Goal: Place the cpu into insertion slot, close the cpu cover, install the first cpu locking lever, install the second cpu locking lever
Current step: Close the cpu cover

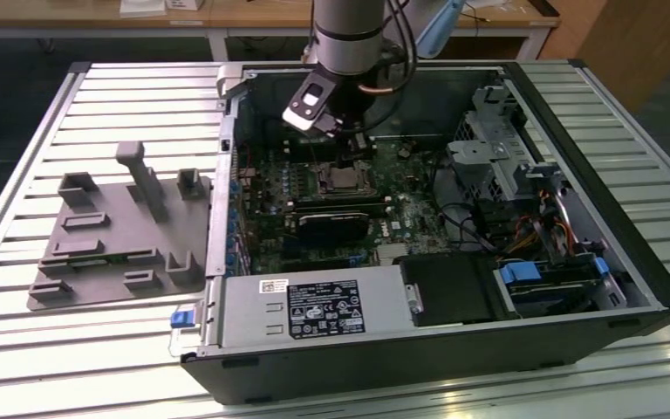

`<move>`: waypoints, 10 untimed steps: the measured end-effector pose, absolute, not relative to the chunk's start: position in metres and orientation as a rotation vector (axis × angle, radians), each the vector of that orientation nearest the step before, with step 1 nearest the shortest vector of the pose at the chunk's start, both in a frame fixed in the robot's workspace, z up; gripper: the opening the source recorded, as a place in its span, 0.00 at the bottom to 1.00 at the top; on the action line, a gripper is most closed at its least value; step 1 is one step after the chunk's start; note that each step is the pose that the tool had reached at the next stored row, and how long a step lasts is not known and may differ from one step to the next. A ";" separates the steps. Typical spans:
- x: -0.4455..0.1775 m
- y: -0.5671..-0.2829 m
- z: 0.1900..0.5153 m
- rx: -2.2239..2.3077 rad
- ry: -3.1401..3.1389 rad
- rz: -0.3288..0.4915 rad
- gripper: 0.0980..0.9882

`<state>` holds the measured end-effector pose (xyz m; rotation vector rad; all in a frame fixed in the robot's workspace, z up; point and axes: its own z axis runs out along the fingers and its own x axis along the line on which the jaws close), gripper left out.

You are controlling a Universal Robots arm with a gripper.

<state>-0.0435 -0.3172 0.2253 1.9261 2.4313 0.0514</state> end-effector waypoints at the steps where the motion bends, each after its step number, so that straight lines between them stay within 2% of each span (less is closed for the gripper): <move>1: -0.044 -0.317 0.225 1.896 2.456 0.052 0.00; 10: -0.044 -0.317 0.225 1.690 2.605 0.057 0.00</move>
